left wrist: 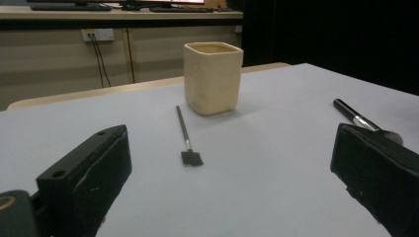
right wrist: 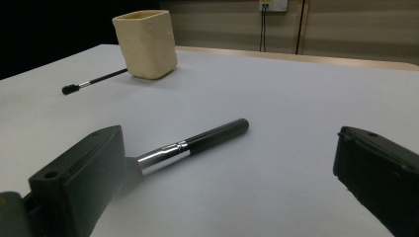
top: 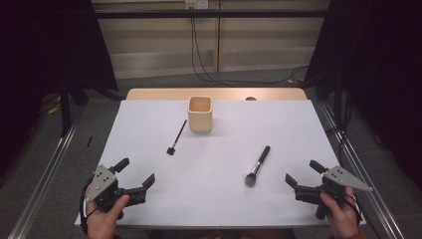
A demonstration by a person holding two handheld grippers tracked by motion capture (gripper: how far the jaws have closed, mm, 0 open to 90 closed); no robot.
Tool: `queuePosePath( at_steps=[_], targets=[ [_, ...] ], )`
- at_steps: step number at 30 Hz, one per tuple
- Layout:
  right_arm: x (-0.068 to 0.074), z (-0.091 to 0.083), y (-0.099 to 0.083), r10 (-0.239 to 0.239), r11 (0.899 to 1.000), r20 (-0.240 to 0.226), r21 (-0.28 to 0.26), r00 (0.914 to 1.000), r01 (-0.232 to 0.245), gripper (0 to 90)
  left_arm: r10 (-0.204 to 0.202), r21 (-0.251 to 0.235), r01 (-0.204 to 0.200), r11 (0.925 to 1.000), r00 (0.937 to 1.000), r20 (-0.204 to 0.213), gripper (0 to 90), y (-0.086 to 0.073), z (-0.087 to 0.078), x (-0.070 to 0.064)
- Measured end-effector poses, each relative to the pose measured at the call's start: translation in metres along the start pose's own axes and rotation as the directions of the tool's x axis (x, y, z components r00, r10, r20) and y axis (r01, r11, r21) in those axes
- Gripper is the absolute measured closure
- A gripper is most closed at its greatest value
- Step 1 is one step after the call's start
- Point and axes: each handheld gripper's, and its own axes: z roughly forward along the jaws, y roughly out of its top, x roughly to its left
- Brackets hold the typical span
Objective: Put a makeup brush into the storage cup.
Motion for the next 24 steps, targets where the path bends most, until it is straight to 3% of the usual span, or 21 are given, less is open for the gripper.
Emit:
queuePosePath(
  at_steps=[4,7,14,17,18,19,24],
  targets=[
    [0.000,0.001,0.000,0.000,1.000,-0.002,0.002,1.0000,0.000,0.0,0.007,0.010,-0.007,0.9999,1.0000,-0.002,2.9,0.000,0.001,-0.001],
    [0.000,0.000,0.000,-0.004,1.000,-0.003,0.003,1.0000,0.004,0.0,-0.016,0.009,0.016,0.9998,0.9998,-0.007,2.9,0.000,0.001,0.000],
    [0.002,-0.001,-0.001,-0.011,1.000,-0.005,0.008,0.9999,0.011,0.0,0.008,0.026,-0.007,0.9996,0.9999,-0.014,3.5,0.001,0.006,0.000],
    [0.002,-0.001,-0.001,-0.018,1.000,-0.010,0.016,0.9998,0.019,0.0,-0.015,0.030,0.016,0.9994,0.9997,-0.018,3.6,0.002,0.010,0.002],
    [0.002,0.000,-0.001,-0.016,1.000,-0.010,0.016,0.9998,0.017,0.0,0.027,0.036,-0.025,0.9990,0.9991,-0.033,3.6,0.004,0.012,0.002],
    [0.002,0.000,-0.001,-0.016,1.000,-0.008,0.016,0.9998,0.016,0.0,0.031,0.035,-0.030,0.9989,0.9989,-0.036,3.6,0.005,0.014,0.002],
    [0.002,0.000,-0.001,-0.016,1.000,-0.004,0.016,0.9999,0.016,0.0,0.011,0.040,-0.010,0.9991,0.9999,-0.011,4.1,0.007,0.020,0.005]
  ],
)
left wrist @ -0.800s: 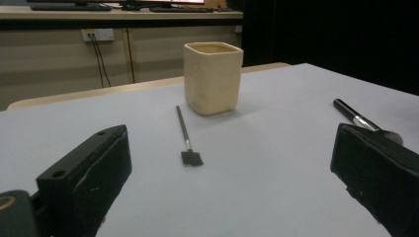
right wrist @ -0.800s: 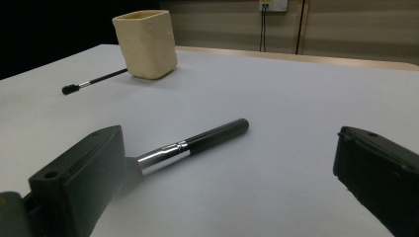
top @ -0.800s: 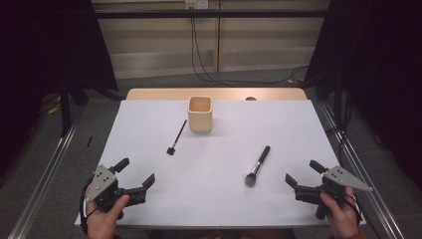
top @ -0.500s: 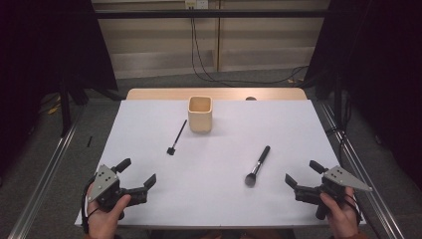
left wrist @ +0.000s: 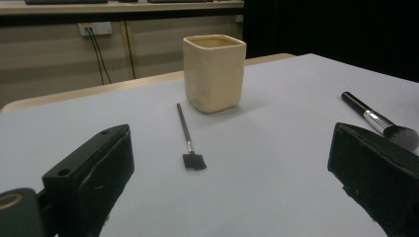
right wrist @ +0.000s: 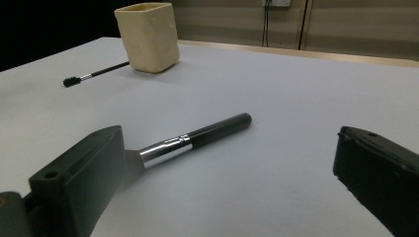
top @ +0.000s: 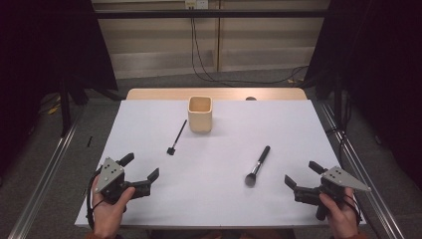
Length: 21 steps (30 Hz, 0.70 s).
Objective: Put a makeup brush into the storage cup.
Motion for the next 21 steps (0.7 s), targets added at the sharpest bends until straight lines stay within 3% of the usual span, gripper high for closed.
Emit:
queuePosePath(
  at_steps=[4,8,16,17,21],
  targets=[
    [0.001,0.001,0.000,-0.004,1.000,-0.007,0.002,1.0000,0.004,0.0,0.006,0.001,-0.006,1.0000,1.0000,0.001,4.1,0.005,0.011,0.000],
    [0.000,0.001,0.000,-0.005,1.000,-0.009,0.002,0.9999,0.005,0.0,0.058,0.027,-0.058,0.9979,0.9982,0.014,4.1,0.011,0.025,0.001],
    [-0.001,0.002,0.000,0.000,1.000,-0.011,0.009,0.9999,0.000,0.0,0.039,0.043,-0.039,0.9983,0.9992,0.004,4.0,0.011,0.043,0.010],
    [-0.001,0.001,0.000,-0.001,1.000,-0.009,0.007,1.0000,0.001,0.0,0.014,0.039,-0.014,0.9992,0.9999,0.006,3.8,0.011,0.047,0.013],
    [-0.001,0.001,0.000,0.002,1.000,-0.005,0.005,1.0000,-0.002,0.0,0.037,0.043,-0.036,0.9984,0.9992,-0.015,3.3,0.012,0.052,0.015]
  ],
)
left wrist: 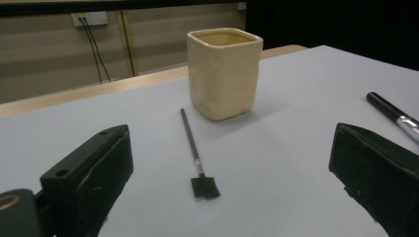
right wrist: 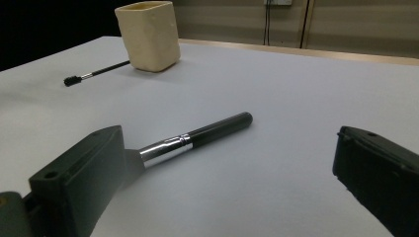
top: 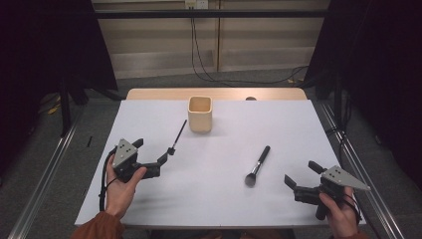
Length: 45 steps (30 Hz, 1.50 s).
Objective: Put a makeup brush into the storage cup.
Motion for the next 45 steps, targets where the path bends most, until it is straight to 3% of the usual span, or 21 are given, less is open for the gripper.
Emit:
queuePosePath(
  at_steps=[1,9,16,19,22,28,30,34,38,40,45],
  targets=[
    [0.000,0.000,0.000,-0.002,1.000,0.001,0.001,1.0000,0.002,0.0,-0.018,-0.005,0.018,0.9998,0.9998,0.002,3.3,0.001,0.003,0.001],
    [0.001,0.001,0.000,-0.004,1.000,-0.002,0.004,1.0000,0.004,0.0,0.004,-0.012,-0.004,0.9999,1.0000,-0.005,3.3,0.012,0.020,0.000],
    [0.001,0.001,0.001,-0.005,1.000,-0.003,0.003,1.0000,0.005,0.0,-0.004,-0.012,0.004,0.9999,0.9999,-0.013,3.3,0.016,0.033,0.005],
    [0.002,0.002,0.001,-0.009,1.000,-0.006,0.004,0.9999,0.009,0.0,-0.031,-0.019,0.031,0.9994,0.9995,-0.008,3.3,0.018,0.038,0.007],
    [0.003,0.002,0.001,-0.014,1.000,-0.008,0.003,0.9999,0.014,0.0,-0.007,-0.011,0.007,0.9999,0.9999,-0.015,3.3,0.021,0.042,0.007],
    [0.003,0.002,0.001,-0.012,1.000,-0.009,0.004,0.9999,0.012,0.0,-0.023,-0.018,0.023,0.9996,0.9995,-0.019,3.3,0.025,0.051,0.013],
    [0.002,0.002,0.001,-0.003,1.000,-0.009,0.003,1.0000,0.003,0.0,-0.016,-0.007,0.016,0.9999,0.9986,-0.050,3.6,0.027,0.057,0.018],
    [0.002,0.002,0.001,0.000,1.000,-0.012,-0.002,0.9999,0.000,0.0,-0.011,-0.003,0.011,0.9999,0.9985,-0.054,3.9,0.029,0.065,0.019],
    [0.002,0.003,0.002,-0.005,1.000,-0.016,-0.001,0.9999,0.005,0.0,0.023,0.015,-0.022,0.9996,0.9971,-0.072,3.9,0.038,0.079,0.017],
    [0.002,0.004,0.002,-0.008,1.000,-0.017,0.001,0.9998,0.008,0.0,0.044,0.047,-0.040,0.9981,0.9969,-0.066,3.8,0.040,0.086,0.018],
    [0.002,0.003,0.002,-0.001,1.000,-0.017,-0.002,0.9998,0.001,0.0,0.013,0.098,-0.007,0.9952,0.9983,-0.057,3.9,0.037,0.101,0.018]
  ],
)
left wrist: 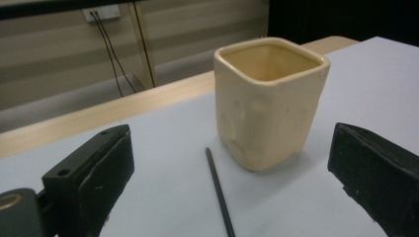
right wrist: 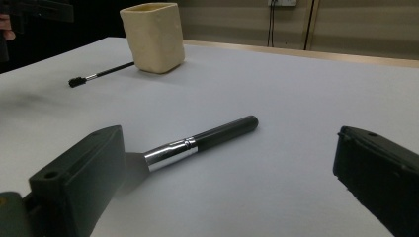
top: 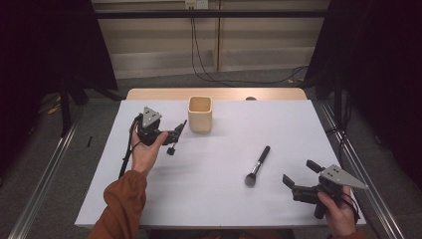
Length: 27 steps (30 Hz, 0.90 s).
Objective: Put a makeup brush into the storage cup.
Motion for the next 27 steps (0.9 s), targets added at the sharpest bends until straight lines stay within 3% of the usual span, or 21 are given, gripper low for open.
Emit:
queuePosePath(
  at_steps=[5,11,13,14,17,18,19,23,24,27],
  targets=[
    [0.000,-0.001,0.000,-0.004,1.000,-0.002,-0.001,1.0000,0.004,0.0,-0.005,0.051,0.005,0.9987,0.9999,0.012,3.9,-0.002,0.006,0.001],
    [0.000,-0.001,0.000,-0.008,1.000,0.002,0.001,1.0000,0.008,0.0,-0.013,0.131,0.007,0.9914,0.9989,0.044,4.1,0.005,0.010,0.000],
    [0.000,-0.001,0.000,-0.008,1.000,0.003,0.001,1.0000,0.008,0.0,-0.006,0.162,-0.002,0.9868,0.9989,0.047,4.1,0.007,0.012,0.000],
    [0.001,-0.001,0.000,-0.007,1.000,0.002,0.001,1.0000,0.007,0.0,0.016,0.202,-0.027,0.9790,0.9984,0.054,4.1,0.009,0.015,0.000],
    [0.001,-0.001,0.000,-0.006,1.000,0.002,0.001,1.0000,0.006,0.0,0.023,0.226,-0.036,0.9736,0.9980,0.059,4.1,0.010,0.018,-0.002],
    [0.001,-0.001,0.000,-0.007,1.000,0.002,0.001,1.0000,0.007,0.0,0.047,0.278,-0.066,0.9583,0.9963,0.072,4.1,0.013,0.020,-0.001],
    [0.001,-0.001,0.000,-0.007,1.000,0.002,0.001,1.0000,0.007,0.0,0.047,0.278,-0.066,0.9583,0.9963,0.072,4.3,0.013,0.020,-0.001],
    [0.000,-0.002,0.000,-0.008,1.000,0.002,0.002,1.0000,0.008,0.0,0.043,0.356,-0.071,0.9318,0.9953,0.087,4.6,0.021,0.027,0.001],
    [0.000,-0.002,0.000,-0.008,1.000,0.002,0.002,1.0000,0.008,0.0,0.043,0.356,-0.071,0.9318,0.9953,0.087,4.6,0.021,0.027,0.001],
    [0.000,-0.002,-0.001,-0.009,1.000,0.000,0.003,1.0000,0.009,0.0,0.059,0.416,-0.085,0.9055,0.9955,0.074,4.3,0.023,0.032,-0.001]
  ],
)
